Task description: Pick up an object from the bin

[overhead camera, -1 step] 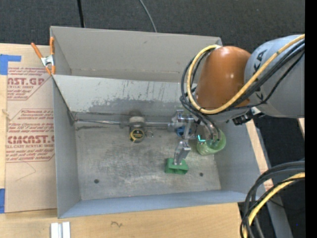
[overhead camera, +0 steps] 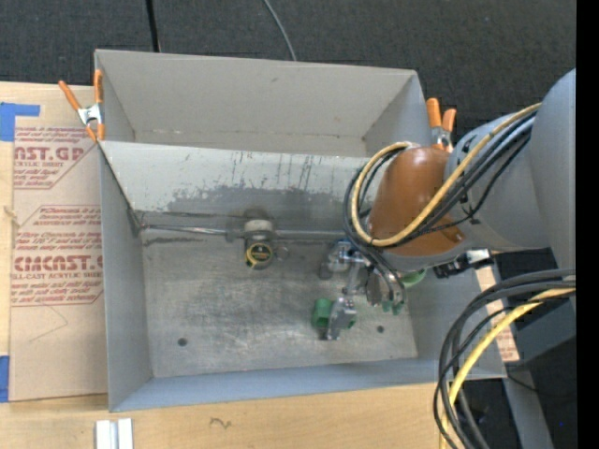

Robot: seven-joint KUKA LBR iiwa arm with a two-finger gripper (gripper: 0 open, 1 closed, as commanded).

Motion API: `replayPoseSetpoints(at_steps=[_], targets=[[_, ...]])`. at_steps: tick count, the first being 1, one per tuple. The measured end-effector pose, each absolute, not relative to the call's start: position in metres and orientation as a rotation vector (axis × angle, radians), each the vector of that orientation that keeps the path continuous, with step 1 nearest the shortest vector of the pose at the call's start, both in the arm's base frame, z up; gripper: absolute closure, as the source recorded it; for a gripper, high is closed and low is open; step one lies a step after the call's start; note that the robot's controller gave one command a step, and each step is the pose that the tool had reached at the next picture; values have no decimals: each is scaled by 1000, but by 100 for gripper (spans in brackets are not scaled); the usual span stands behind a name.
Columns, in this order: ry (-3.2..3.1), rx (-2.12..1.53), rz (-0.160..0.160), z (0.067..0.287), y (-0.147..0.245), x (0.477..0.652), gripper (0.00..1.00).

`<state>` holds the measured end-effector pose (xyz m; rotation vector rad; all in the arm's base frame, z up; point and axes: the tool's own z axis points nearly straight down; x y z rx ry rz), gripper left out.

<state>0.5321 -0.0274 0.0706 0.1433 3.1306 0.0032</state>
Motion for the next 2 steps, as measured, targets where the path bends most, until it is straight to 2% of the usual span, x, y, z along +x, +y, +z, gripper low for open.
replayPoseSetpoints(at_steps=[1,2], targets=[[3143,137,3,74,-27,530,100],[3127,-171,-2,235,-27,520,100]])
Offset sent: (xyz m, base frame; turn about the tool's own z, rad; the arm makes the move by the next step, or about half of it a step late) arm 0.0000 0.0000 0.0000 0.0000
